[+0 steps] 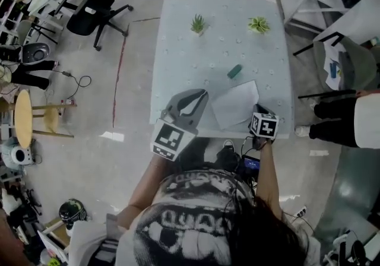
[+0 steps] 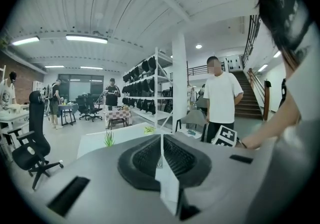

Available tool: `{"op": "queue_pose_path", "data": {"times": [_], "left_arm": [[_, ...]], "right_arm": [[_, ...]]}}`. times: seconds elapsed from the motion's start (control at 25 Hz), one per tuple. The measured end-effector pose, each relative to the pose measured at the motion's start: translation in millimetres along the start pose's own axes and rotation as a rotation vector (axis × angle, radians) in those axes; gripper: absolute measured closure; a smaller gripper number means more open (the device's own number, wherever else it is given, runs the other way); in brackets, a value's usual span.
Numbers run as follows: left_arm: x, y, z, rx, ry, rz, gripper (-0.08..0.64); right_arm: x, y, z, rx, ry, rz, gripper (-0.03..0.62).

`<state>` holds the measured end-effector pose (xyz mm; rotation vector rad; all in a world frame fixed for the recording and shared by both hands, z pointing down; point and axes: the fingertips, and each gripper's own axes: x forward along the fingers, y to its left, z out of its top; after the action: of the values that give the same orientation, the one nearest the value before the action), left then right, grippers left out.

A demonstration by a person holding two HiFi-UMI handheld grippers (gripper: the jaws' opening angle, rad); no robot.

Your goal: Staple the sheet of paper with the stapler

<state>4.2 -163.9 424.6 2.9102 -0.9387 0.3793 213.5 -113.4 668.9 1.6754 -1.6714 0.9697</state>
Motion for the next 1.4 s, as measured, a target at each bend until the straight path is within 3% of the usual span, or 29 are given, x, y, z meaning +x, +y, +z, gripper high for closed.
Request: {"op": "queue_pose_path", "data": {"times": [0.24,0.4,0.68,1.04,1.24,1.4], "left_arm": [[-2.4,15.4,0.3,-0.002,-0.012,-0.023,0.548],[-4.3,24.7,-2.6,-0.007,-0.019,-0.023,0.548],[-7.0,40.4,-5.3,-0.034,-0.035,-0.016,0.547],[-13.0,59.4,-11.1,-0.059,-0.055,-0.014,0.548],[-13.6,66.4,-11.7,-0.061,-0.059,-0.018,0.548],[-13.7,73.0,-12.4,-0.060,-0.056,-0.018,0.548]], "right_arm": [[0.6,32.3,9.3,0.167,0.016,0.105,0.591],[9.4,38.3,10.9,0.173,0.109,0.022,0.591],[12.9,44.8,17.7,0.465,0.136,-0.126,0.591],[23.0,65.0,18.4,0.869,0.104,-0.102,0.591],[26.0,71.5,17.4,0.878,0.092,-0.110,0.580],[27.3,73.8,21.4,0.877,0.071,-0.088,0.496]]}}
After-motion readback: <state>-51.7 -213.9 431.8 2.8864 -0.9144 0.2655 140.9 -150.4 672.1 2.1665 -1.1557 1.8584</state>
